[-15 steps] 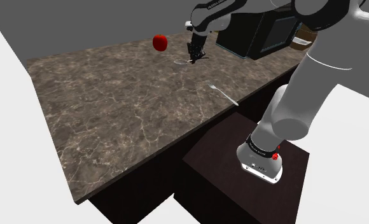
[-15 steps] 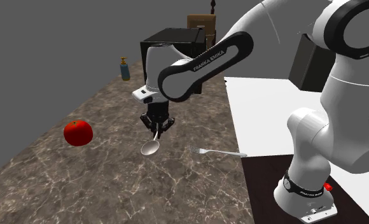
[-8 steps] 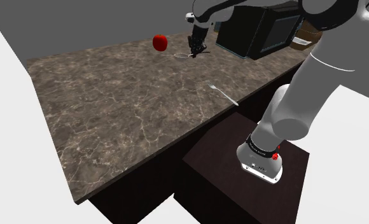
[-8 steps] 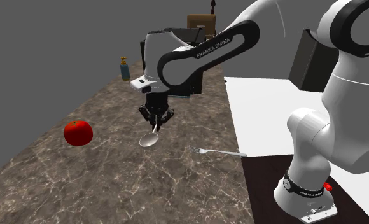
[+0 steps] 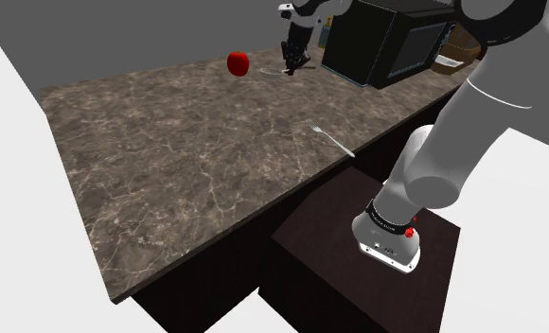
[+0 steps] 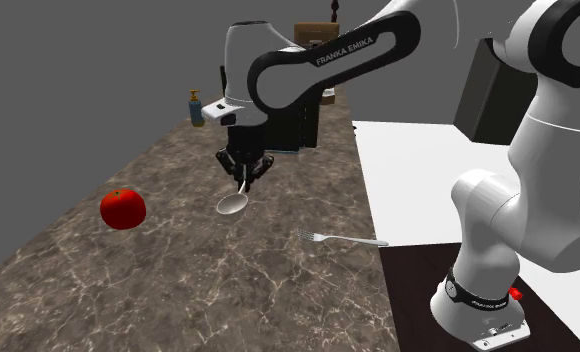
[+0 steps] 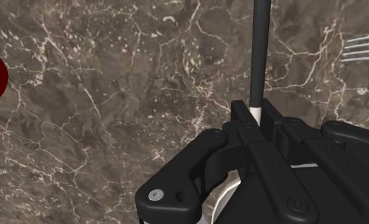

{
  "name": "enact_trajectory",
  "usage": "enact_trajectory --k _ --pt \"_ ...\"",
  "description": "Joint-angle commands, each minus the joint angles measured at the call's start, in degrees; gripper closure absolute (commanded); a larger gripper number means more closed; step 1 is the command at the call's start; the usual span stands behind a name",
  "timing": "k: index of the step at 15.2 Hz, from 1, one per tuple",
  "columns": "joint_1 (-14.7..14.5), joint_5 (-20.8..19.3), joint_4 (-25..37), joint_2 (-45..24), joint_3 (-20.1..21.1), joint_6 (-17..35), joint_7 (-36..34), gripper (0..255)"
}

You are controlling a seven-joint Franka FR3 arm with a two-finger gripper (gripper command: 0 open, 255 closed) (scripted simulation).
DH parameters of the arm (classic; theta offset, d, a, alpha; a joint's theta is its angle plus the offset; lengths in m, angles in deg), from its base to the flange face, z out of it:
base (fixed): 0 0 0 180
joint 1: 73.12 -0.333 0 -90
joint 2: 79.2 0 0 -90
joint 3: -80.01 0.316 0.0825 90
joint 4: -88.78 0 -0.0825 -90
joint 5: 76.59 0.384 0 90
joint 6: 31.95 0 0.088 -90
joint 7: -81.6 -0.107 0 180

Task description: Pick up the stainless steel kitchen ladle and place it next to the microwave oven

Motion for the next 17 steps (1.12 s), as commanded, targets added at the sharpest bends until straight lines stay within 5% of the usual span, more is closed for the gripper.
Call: enact_trajectory --k 1,17 --pt "-0.03 -0.16 1.27 0.23 0.07 -1.49 -0.18 255" --pt "-0.23 -0.77 12.59 1.28 0.43 -13.71 -0.92 255"
